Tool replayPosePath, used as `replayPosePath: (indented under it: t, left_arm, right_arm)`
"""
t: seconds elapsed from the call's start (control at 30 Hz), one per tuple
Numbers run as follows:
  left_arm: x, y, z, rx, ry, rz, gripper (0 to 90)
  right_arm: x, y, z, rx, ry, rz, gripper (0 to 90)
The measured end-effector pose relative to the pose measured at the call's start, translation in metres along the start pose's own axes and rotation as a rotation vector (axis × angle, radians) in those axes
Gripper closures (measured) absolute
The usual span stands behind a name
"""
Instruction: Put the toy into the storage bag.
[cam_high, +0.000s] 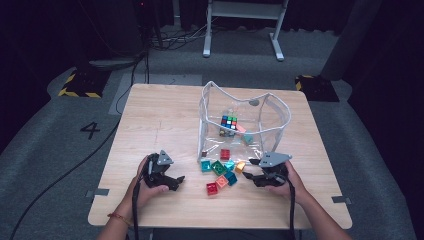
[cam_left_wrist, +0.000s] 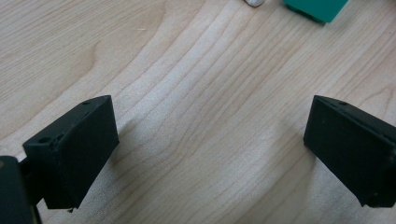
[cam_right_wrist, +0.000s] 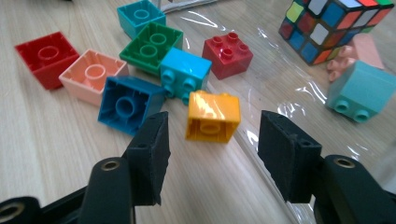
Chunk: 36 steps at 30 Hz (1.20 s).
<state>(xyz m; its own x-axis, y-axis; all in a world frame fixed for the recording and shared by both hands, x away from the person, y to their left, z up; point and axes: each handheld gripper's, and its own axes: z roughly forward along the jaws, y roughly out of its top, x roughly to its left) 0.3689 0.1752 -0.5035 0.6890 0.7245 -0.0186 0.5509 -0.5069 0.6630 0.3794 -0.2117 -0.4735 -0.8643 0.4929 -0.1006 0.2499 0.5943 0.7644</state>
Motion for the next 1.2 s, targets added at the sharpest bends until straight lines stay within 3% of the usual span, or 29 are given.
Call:
replayPosePath:
  t: [0.03, 0.1, 0.17, 0.2, 0.4, 0.63, 0.83, 0.9, 1.2]
  left_arm:
    - [0.000, 0.000, 0.000, 0.000, 0.000, 0.000, 3.1]
    - [0.000, 0.000, 0.000, 0.000, 0.000, 0.000, 3.1]
    - [0.000, 0.000, 0.000, 0.000, -0.001, 0.000, 3.1]
    - [0.000, 0.000, 0.000, 0.001, 0.000, 0.001, 3.1]
    - [0.000, 0.000, 0.000, 0.000, 0.000, 0.000, 3.2]
    - [0.000, 0.000, 0.000, 0.000, 0.000, 0.000, 3.1]
    - [0.000, 0.000, 0.000, 0.001, 0.000, 0.001, 3.1]
    - [0.000, 0.000, 0.000, 0.000, 0.000, 0.000, 3.2]
    - [0.000, 0.000, 0.000, 0.001, 0.000, 0.001, 3.1]
  right_arm:
    - [-0.003, 0.001, 0.002, -0.003, 0.006, -0.017, 44.3]
    - [-0.002, 0.005, 0.006, 0.003, 0.017, 0.009, 44.5]
    - [-0.003, 0.007, 0.013, 0.004, 0.002, -0.016, 44.9]
    - [-0.001, 0.007, 0.015, 0.021, -0.006, 0.019, 45.3]
    - [-0.005, 0.004, 0.028, 0.027, 0.009, 0.034, 47.2]
    - [-0.003, 0.001, 0.030, 0.025, 0.013, 0.044, 59.0]
    - [-0.003, -0.001, 0.013, 0.031, 0.014, 0.020, 59.2]
    - [-0.005, -0.003, 0.005, 0.001, 0.024, -0.005, 59.2]
    - [-0.017, -0.012, -0.039, -0.027, -0.036, 0.023, 59.2]
